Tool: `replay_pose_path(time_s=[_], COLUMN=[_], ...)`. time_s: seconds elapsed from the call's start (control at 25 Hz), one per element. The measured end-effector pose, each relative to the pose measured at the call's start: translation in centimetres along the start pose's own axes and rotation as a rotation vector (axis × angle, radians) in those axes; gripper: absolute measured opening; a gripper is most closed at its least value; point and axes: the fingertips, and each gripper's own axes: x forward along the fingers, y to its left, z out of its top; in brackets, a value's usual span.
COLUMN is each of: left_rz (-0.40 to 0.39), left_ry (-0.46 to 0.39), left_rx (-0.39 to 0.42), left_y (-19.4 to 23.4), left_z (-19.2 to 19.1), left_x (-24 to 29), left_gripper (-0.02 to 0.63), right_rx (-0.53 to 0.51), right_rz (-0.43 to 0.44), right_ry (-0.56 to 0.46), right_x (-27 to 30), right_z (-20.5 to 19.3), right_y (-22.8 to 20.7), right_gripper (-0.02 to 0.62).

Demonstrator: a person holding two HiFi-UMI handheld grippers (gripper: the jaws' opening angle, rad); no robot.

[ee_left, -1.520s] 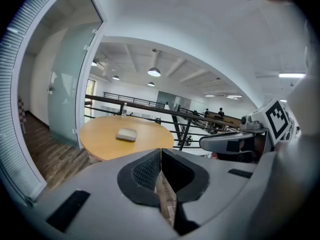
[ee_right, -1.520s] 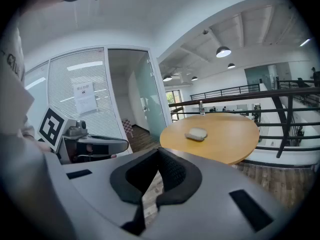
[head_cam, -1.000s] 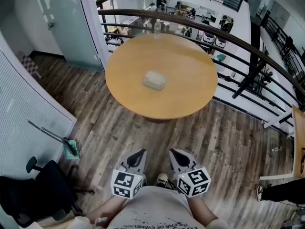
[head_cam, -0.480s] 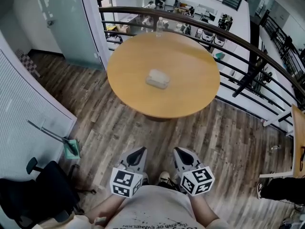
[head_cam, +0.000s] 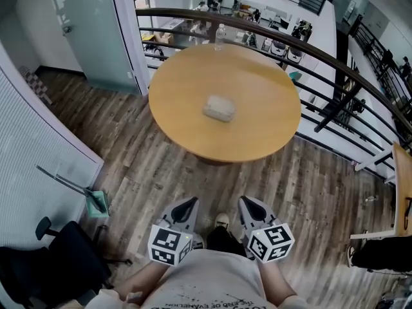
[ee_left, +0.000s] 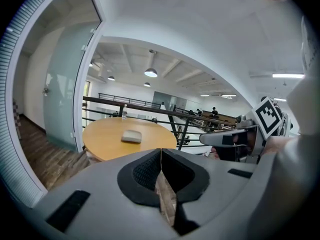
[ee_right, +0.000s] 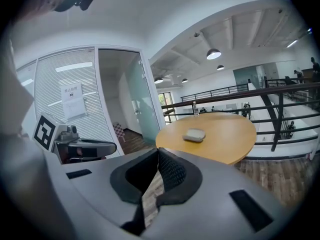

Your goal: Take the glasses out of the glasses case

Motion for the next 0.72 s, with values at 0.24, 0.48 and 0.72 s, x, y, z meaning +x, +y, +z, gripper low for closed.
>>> replay_pose_path(time_s=[0.24,0.48,0.72], left_rz=[-0.004,0.015,0.044], left_ry=[-0.001,0.002,0.007], left_rx=[-0.004,-0.01,-0.019], left_y=[1.6,4.0,7.0], left_z=[0.6,2.0,4.0], left_x=[2.1,5.5,10.4], left_gripper=[0.025,0.025,0.025], right_rx=[-0.005,-0.007,-0.019], right_rz=[0.007,0.027,0.058], right_ry=[0.002,0.006,0.011], right_x=[2.2,6.1,11.0], right_z=[0.4,1.8,4.2], right_y=[-0.8,-3.1,-6.4], right_gripper=[0.026,0.026,0.026])
